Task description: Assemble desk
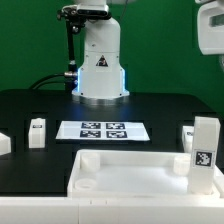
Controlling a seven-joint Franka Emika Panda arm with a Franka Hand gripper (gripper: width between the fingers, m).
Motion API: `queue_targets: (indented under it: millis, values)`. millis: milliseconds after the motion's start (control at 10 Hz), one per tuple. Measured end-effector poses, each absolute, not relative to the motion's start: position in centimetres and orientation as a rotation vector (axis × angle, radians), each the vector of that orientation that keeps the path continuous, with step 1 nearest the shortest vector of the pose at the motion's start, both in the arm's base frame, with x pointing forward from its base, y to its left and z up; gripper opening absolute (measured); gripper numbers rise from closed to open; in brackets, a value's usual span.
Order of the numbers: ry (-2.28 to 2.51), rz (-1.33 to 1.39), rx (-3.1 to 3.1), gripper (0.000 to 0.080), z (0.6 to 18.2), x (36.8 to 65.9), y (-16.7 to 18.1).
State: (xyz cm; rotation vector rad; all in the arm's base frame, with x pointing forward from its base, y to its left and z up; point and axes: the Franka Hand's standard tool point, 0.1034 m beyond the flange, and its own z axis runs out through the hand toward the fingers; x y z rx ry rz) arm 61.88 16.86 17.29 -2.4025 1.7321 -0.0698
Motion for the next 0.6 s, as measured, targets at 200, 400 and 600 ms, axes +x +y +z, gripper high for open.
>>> queue_targets:
  millis: [200, 400, 600]
  values:
    - [1.594, -0.077, -2.515, 0.0649, 16.0, 60.3, 17.6]
    - [1.436, -0.052, -2.647, 0.0649, 13.6, 56.1, 18.4]
    - [1.346, -0.048, -2.732, 0.0649, 12.0, 54.7, 18.9]
